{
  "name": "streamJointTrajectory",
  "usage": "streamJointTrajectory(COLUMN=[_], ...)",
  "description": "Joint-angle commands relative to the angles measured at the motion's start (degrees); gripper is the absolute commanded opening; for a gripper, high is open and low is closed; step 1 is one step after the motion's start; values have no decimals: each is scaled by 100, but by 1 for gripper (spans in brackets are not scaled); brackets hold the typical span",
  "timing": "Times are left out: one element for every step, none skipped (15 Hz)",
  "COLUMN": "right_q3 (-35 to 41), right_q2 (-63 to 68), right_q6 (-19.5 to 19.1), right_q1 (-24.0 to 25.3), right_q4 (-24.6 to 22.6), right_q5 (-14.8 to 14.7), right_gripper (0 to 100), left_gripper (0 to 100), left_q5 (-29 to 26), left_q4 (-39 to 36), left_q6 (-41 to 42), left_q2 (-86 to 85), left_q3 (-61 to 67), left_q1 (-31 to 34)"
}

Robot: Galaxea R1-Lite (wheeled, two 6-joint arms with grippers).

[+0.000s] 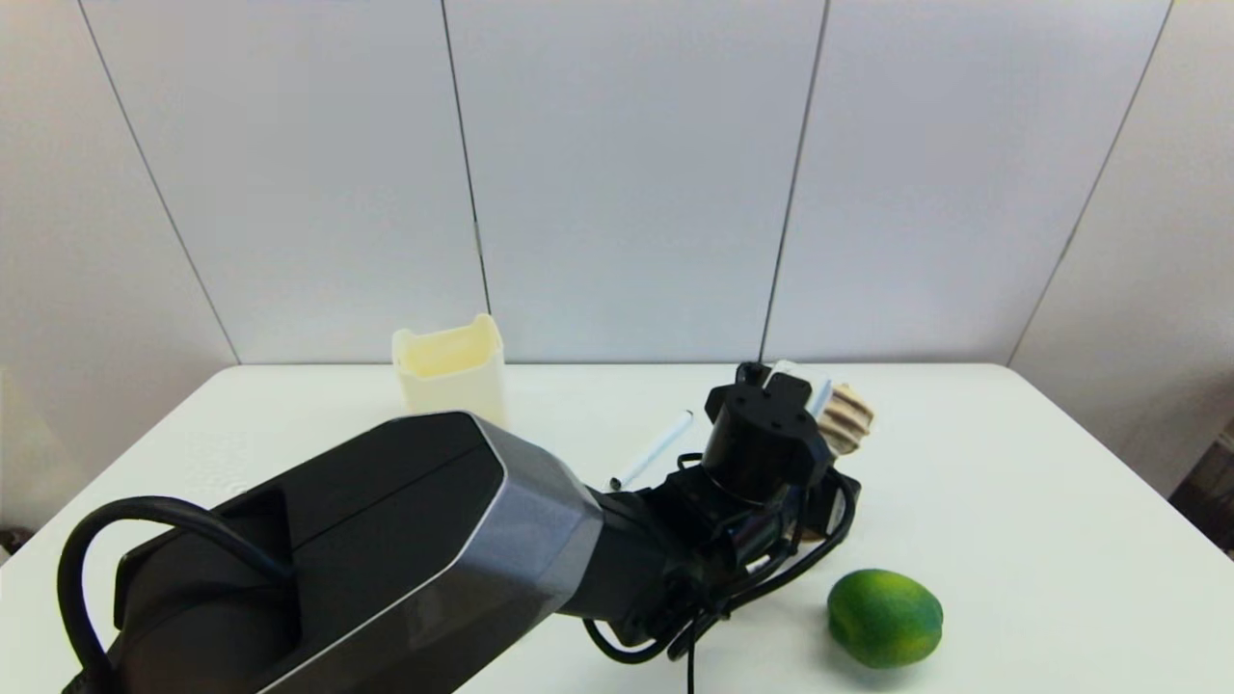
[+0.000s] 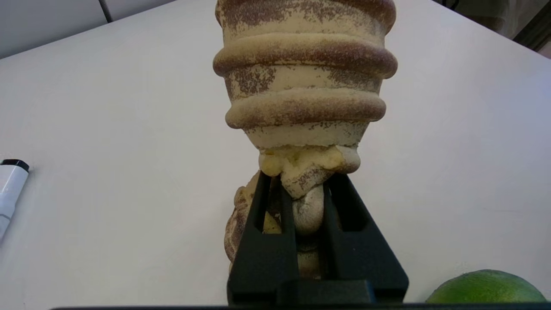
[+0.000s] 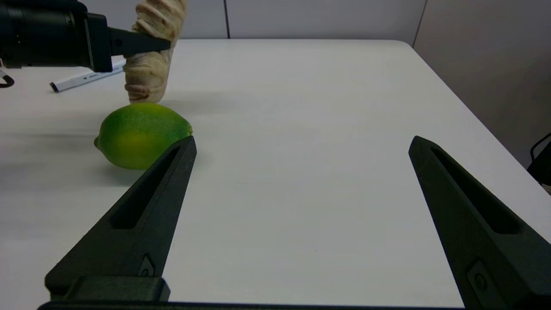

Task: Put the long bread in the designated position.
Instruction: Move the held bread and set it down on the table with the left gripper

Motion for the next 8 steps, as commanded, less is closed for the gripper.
streamJointTrajectory(right_q3=[0, 0, 0, 0, 0, 0, 0, 0], right_q2=[7, 7, 7, 7, 7, 7, 7, 7], right_q6=[-4, -4, -4, -4, -4, -4, -4, -4], right_q1=[2, 2, 2, 2, 2, 2, 2, 2], right_q4=[-1, -1, -1, -1, -1, -1, -1, -1], right_q5=[1, 1, 1, 1, 1, 1, 1, 1], right_gripper=[100, 100, 100, 100, 100, 100, 100, 100], left_gripper=[0, 0, 0, 0, 0, 0, 0, 0], left_q5=[5, 5, 14, 5, 5, 5, 5, 5], left_q4=[-13, -22, -22, -22, -22, -22, -22, -22], left_q6=[-8, -17, -8, -17, -17, -17, -17, -17], left_q2=[-118, -153, -170, -206, -232, -267, -285, -311], left_q3=[0, 0, 0, 0, 0, 0, 0, 0], left_q1=[-16, -25, -34, -34, -42, -42, -51, -51])
